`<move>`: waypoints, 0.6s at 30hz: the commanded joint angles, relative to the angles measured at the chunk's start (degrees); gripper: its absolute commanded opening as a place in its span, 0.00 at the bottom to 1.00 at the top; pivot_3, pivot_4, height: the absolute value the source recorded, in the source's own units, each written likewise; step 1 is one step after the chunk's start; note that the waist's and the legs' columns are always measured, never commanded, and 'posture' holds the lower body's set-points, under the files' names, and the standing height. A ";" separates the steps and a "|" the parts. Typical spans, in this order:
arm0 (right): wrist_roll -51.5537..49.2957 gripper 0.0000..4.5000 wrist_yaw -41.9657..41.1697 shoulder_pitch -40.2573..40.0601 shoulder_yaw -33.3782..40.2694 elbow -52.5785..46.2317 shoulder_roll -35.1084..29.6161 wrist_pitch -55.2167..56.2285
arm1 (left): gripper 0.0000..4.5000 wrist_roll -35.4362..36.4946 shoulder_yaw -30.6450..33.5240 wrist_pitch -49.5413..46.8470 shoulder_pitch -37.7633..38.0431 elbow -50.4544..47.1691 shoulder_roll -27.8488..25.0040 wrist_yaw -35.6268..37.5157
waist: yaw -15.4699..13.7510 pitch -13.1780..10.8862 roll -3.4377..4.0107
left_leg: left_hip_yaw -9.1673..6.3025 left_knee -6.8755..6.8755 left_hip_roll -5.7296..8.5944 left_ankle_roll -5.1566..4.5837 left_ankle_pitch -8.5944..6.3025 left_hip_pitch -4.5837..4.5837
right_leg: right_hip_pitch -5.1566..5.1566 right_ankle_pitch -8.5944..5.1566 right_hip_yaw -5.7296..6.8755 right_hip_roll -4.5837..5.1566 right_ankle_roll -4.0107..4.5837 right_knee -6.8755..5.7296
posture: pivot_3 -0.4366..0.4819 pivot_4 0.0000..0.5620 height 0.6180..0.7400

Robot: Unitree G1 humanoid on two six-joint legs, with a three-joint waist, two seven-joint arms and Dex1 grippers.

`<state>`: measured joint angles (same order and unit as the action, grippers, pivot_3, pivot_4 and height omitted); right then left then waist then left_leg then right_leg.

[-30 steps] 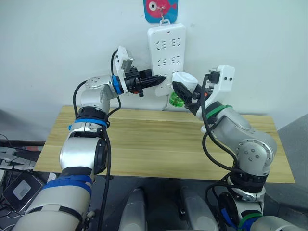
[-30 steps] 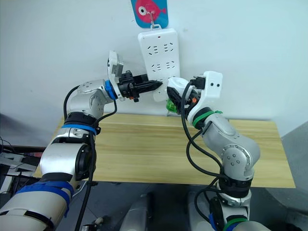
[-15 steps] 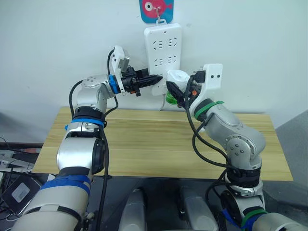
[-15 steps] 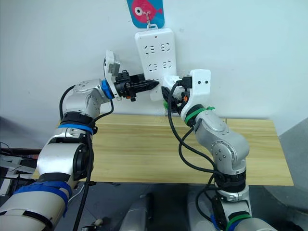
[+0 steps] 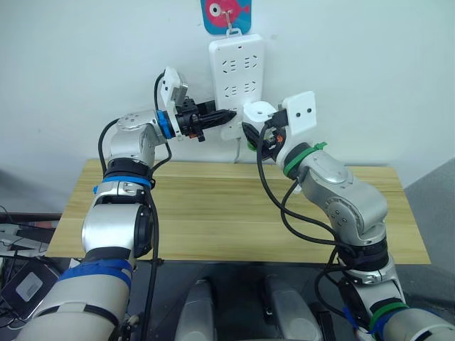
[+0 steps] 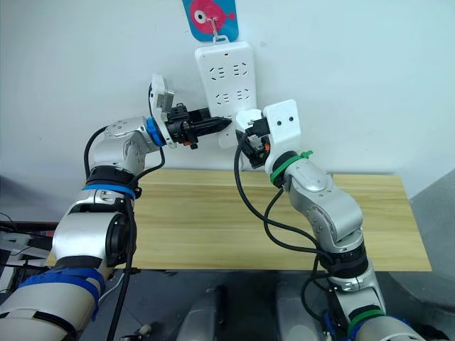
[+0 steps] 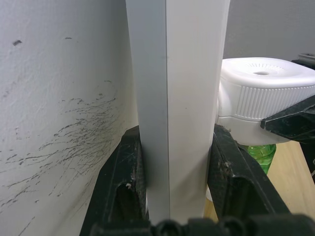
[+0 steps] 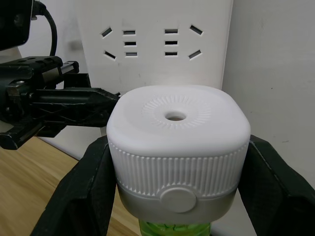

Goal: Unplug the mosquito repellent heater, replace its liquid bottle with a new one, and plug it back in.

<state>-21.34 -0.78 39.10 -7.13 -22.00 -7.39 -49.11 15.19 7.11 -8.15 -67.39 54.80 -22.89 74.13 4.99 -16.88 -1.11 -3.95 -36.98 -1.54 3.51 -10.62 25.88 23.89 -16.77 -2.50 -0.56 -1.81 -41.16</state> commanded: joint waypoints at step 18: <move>8.08 0.67 -0.83 2.81 -2.12 4.95 2.51 2.88 | 0.29 4.29 0.01 -8.06 1.52 -11.00 4.50 3.58 | 0.41 0.01 0.01 | 0.00 0.04 -0.10 0.25 0.33 -0.01 | 0.20 0.27 -0.02 -0.31 0.44 -0.18 | 0.38 0.39 1.00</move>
<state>-16.01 -1.94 39.73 -8.73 -21.02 -5.28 -47.97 15.20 9.04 -14.55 -64.42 48.13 -22.83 72.29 5.39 -16.87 -1.10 -3.95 -36.93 -1.64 3.76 -10.29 25.87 24.09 -16.50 -2.52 -0.87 -1.37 -41.34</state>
